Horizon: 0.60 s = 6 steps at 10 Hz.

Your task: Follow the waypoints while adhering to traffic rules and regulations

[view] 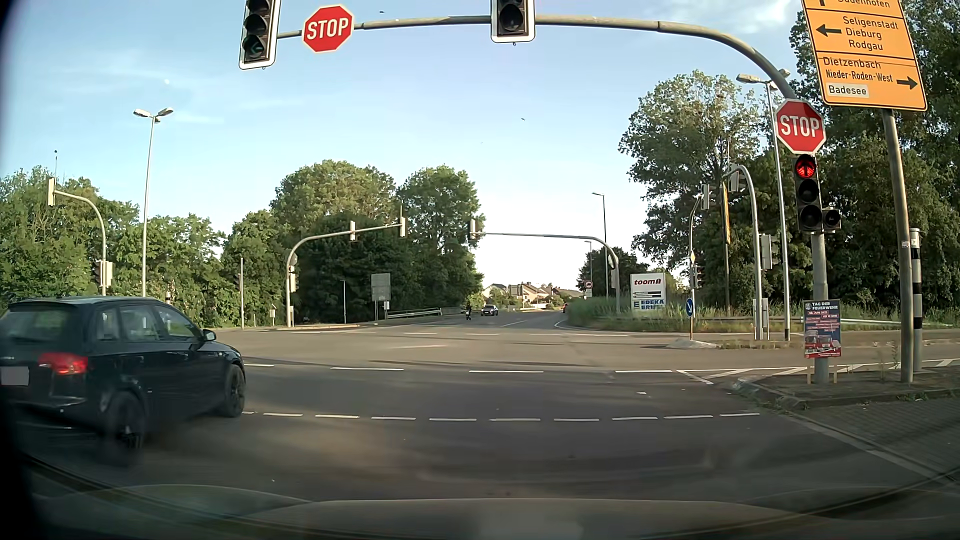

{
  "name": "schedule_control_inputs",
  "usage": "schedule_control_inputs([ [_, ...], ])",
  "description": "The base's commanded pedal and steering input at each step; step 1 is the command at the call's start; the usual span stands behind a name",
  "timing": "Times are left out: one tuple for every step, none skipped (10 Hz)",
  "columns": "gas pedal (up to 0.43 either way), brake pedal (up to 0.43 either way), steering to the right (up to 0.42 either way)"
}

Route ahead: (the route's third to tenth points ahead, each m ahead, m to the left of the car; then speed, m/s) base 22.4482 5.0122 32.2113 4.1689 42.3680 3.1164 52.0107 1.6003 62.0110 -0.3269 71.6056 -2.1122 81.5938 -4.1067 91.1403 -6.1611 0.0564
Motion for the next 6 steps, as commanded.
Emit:
schedule_control_inputs([
  [0.000, 0.274, 0.006],
  [0.000, 0.274, 0.006],
  [0.000, 0.287, 0.006],
  [0.000, 0.299, 0.006],
  [0.000, 0.311, 0.006],
  [0.000, 0.311, 0.006],
])
